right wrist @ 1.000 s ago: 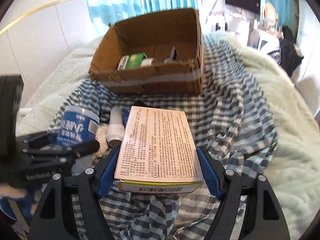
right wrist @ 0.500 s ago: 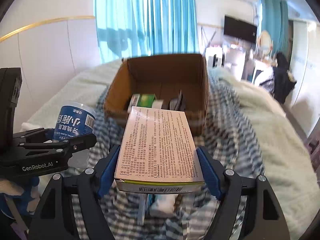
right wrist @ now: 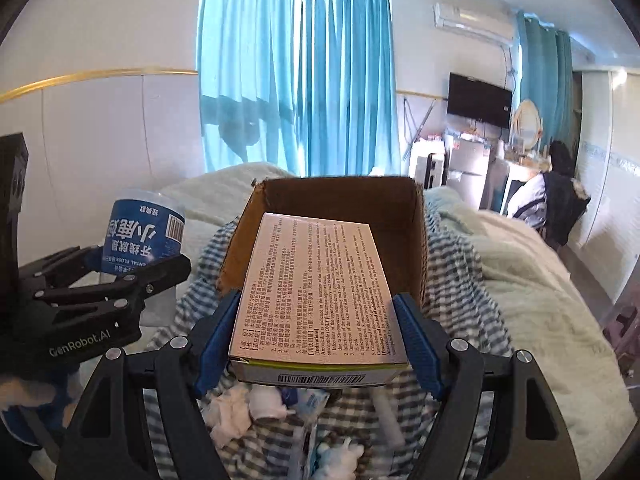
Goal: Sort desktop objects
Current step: 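Carry the bottle in the left tool while the right carries the carton over the box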
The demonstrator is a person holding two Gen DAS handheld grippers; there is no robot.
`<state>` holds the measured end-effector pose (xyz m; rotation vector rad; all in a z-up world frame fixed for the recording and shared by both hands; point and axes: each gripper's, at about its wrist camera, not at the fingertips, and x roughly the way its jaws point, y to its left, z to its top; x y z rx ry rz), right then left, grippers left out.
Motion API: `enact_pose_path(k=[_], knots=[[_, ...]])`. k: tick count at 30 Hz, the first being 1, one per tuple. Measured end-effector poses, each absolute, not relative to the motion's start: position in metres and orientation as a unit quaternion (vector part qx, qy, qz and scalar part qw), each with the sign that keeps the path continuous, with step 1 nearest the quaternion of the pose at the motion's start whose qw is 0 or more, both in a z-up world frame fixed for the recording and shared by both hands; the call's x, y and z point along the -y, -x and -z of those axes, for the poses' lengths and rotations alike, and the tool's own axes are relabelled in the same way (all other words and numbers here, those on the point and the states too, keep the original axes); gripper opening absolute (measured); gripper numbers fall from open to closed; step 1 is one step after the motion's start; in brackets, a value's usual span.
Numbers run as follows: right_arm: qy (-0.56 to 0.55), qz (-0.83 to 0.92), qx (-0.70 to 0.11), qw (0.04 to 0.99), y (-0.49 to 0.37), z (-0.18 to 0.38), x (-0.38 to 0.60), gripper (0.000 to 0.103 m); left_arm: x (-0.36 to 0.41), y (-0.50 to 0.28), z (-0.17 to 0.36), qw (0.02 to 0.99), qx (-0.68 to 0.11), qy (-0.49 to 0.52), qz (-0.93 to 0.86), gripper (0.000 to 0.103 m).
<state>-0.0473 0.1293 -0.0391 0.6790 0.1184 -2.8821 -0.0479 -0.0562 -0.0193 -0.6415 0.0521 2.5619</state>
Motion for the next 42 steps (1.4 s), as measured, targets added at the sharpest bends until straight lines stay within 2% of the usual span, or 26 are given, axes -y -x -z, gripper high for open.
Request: enact_pose_path(k=[14, 26, 42], knots=[[-0.181, 0.981, -0.03, 0.057, 0.093, 0.018, -0.15, 0.075, 0.035, 0.101, -0.001, 0.241, -0.022, 0.206, -0.948, 0.067], [-0.155, 0.986, -0.041, 0.044, 0.134, 0.017, -0.162, 0.075, 0.004, 0.142, 0.012, 0.241, -0.028, 0.217, -0.946, 0.067], [-0.187, 0.98, -0.058, 0.045, 0.207, 0.051, -0.166, 0.075, -0.027, 0.218, 0.052, 0.226, -0.017, 0.287, -0.931, 0.067]])
